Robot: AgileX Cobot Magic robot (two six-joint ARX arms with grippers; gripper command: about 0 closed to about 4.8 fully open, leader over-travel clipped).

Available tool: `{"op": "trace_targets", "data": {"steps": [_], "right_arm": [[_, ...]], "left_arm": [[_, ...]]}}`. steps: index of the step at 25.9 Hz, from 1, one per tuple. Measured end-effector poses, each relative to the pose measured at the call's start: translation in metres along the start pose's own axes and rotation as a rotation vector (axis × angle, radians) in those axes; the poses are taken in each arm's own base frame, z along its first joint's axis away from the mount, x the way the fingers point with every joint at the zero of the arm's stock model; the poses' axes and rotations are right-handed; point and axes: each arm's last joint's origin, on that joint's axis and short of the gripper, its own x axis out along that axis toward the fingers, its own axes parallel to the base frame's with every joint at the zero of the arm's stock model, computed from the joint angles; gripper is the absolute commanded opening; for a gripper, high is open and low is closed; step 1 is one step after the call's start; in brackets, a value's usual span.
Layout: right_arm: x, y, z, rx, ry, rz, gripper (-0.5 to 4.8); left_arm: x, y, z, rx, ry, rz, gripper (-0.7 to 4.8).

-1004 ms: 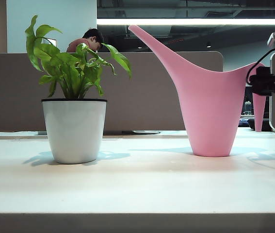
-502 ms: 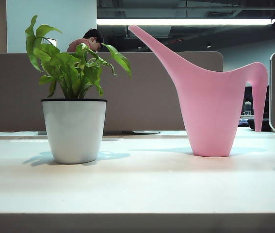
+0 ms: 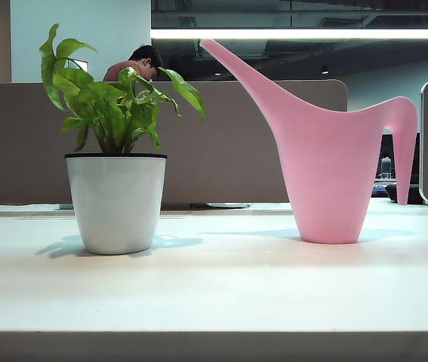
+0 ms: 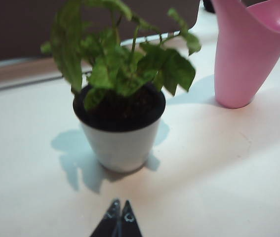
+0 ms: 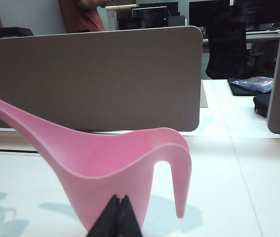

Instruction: Pick up the watering can from the table, water the potted plant, and put the can back.

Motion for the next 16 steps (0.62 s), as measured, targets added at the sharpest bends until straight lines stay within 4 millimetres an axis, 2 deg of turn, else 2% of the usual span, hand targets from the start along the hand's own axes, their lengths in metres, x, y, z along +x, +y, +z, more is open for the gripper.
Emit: {"op": "trace_targets", "data": {"steps": [3,6,11,13,16], "right_arm": [[-0.022,0.004,-0.001,-0.014,0.009,-0.004,-0.01],[-0.033,0.005,-0.012,-0.04,0.031,-0.005,-0.01],[-0.048,0.006,-0.032,-0.051,0.011,-0.009,-0.01],[-0.053,0.005,-0.049,-0.065,-0.016,-0.039,-0.01],[-0.05,0.003,-0.062,-0.067,0.047,-0.065,-0.01]], "left_arm": [[0.013,0.002,-0.02,-0.047,-0.01,0.028,-0.05],[0.019,0.004,-0.03,-0.046,-0.065,0.056,-0.05],[0.022,0.004,-0.038,-0.038,-0.128,0.06,-0.05],[0.024,0.005,-0.044,-0.03,-0.173,0.063,-0.05],[0.024,0.004,-0.053,-0.021,-0.2,0.063,-0.05]]}}
